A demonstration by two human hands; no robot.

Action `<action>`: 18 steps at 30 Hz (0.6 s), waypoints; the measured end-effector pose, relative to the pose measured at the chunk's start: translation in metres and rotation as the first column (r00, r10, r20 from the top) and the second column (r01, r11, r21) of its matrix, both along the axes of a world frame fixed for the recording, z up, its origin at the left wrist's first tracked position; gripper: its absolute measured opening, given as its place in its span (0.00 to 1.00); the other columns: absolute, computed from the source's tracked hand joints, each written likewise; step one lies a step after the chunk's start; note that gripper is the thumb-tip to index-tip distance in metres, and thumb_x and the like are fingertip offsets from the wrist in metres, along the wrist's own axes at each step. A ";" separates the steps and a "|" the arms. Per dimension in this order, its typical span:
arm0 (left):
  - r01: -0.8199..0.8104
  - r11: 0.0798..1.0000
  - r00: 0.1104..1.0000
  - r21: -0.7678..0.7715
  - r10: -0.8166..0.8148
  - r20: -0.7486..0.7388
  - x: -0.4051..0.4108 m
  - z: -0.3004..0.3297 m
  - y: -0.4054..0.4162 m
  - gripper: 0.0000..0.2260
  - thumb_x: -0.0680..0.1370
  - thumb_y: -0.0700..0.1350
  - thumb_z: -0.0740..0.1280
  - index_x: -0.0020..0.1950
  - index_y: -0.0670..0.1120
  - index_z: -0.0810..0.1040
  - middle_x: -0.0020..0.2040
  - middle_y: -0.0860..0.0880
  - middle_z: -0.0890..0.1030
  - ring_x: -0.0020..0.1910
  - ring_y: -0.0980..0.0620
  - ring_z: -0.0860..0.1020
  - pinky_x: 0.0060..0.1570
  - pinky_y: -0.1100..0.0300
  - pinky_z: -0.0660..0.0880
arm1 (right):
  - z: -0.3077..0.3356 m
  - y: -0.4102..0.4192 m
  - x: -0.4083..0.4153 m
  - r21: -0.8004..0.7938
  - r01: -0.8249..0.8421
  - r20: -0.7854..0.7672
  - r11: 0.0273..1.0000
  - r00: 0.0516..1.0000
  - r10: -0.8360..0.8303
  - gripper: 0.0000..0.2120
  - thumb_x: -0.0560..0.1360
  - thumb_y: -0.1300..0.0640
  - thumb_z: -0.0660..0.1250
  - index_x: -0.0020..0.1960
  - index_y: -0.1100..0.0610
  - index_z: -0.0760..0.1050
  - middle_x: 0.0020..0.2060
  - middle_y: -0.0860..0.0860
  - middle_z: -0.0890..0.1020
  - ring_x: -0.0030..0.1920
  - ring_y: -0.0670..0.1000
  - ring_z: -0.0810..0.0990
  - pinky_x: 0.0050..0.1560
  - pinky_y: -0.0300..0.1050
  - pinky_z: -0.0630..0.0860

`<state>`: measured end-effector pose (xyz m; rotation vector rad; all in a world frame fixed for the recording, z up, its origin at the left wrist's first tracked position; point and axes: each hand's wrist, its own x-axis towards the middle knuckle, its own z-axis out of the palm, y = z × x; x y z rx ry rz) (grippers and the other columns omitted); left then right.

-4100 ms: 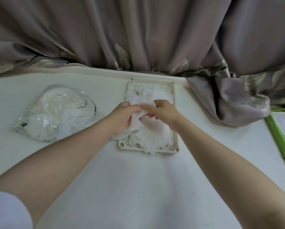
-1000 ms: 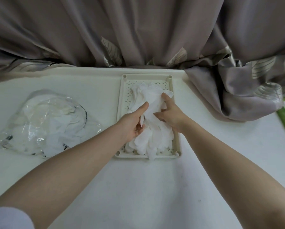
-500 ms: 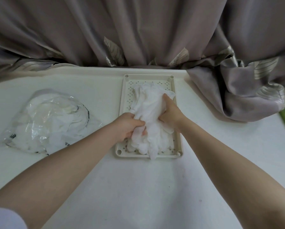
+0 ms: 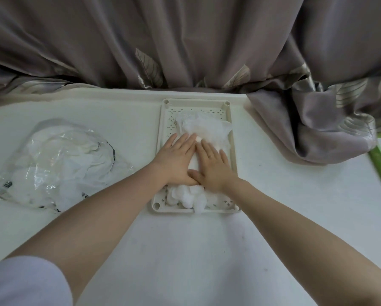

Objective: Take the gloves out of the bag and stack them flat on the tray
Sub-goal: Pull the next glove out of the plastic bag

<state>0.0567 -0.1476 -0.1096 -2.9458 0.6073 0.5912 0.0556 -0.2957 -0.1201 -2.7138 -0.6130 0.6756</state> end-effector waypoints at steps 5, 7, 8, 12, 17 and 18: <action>-0.033 0.997 0.997 0.063 0.037 -0.075 0.000 -0.002 -0.002 0.60 0.63 0.77 0.61 0.76 0.41 0.35 0.76 0.45 0.34 0.75 0.49 0.32 0.73 0.49 0.33 | 0.004 -0.004 0.005 -0.219 0.024 -0.100 0.975 0.994 -0.047 0.54 0.71 0.30 0.60 0.75 0.57 0.29 0.74 0.53 0.29 0.74 0.50 0.29 0.73 0.55 0.31; -0.043 0.997 0.995 0.062 0.048 -0.091 -0.004 0.001 0.001 0.62 0.61 0.77 0.62 0.76 0.41 0.35 0.76 0.44 0.34 0.74 0.49 0.32 0.73 0.48 0.33 | 0.011 0.000 0.006 -0.298 0.022 -0.101 0.954 0.993 -0.055 0.62 0.65 0.28 0.65 0.75 0.59 0.28 0.74 0.55 0.29 0.74 0.52 0.29 0.73 0.55 0.32; -0.047 0.997 0.994 0.064 0.053 -0.098 -0.006 0.003 0.005 0.62 0.61 0.77 0.62 0.76 0.41 0.34 0.76 0.45 0.34 0.74 0.49 0.31 0.73 0.48 0.33 | 0.015 0.000 0.007 -0.337 0.016 -0.107 0.941 0.993 -0.055 0.65 0.62 0.27 0.67 0.75 0.59 0.28 0.74 0.55 0.30 0.74 0.53 0.29 0.73 0.56 0.32; -0.029 0.999 0.997 -0.026 0.027 -0.070 -0.019 0.018 0.042 0.59 0.62 0.76 0.62 0.77 0.44 0.37 0.77 0.48 0.35 0.75 0.50 0.34 0.73 0.53 0.34 | 0.044 0.006 0.007 -0.437 0.047 -0.105 0.898 0.989 -0.103 0.59 0.62 0.28 0.68 0.77 0.58 0.45 0.77 0.57 0.45 0.77 0.58 0.44 0.73 0.61 0.42; -0.026 0.963 0.968 -0.268 0.091 0.233 -0.050 0.036 0.111 0.32 0.75 0.63 0.49 0.67 0.44 0.73 0.73 0.45 0.66 0.74 0.44 0.60 0.71 0.53 0.53 | 0.078 0.050 -0.004 -0.100 0.189 0.106 0.977 0.978 -0.178 0.15 0.79 0.48 0.59 0.46 0.60 0.72 0.46 0.53 0.74 0.46 0.55 0.75 0.41 0.45 0.70; 0.002 0.963 0.946 -0.270 0.086 0.313 -0.055 0.037 0.125 0.26 0.75 0.58 0.51 0.58 0.43 0.79 0.68 0.43 0.72 0.70 0.41 0.67 0.68 0.52 0.57 | 0.082 0.069 -0.010 -0.014 0.167 0.084 0.986 0.983 -0.165 0.14 0.79 0.50 0.58 0.44 0.60 0.72 0.43 0.52 0.74 0.45 0.56 0.75 0.40 0.45 0.70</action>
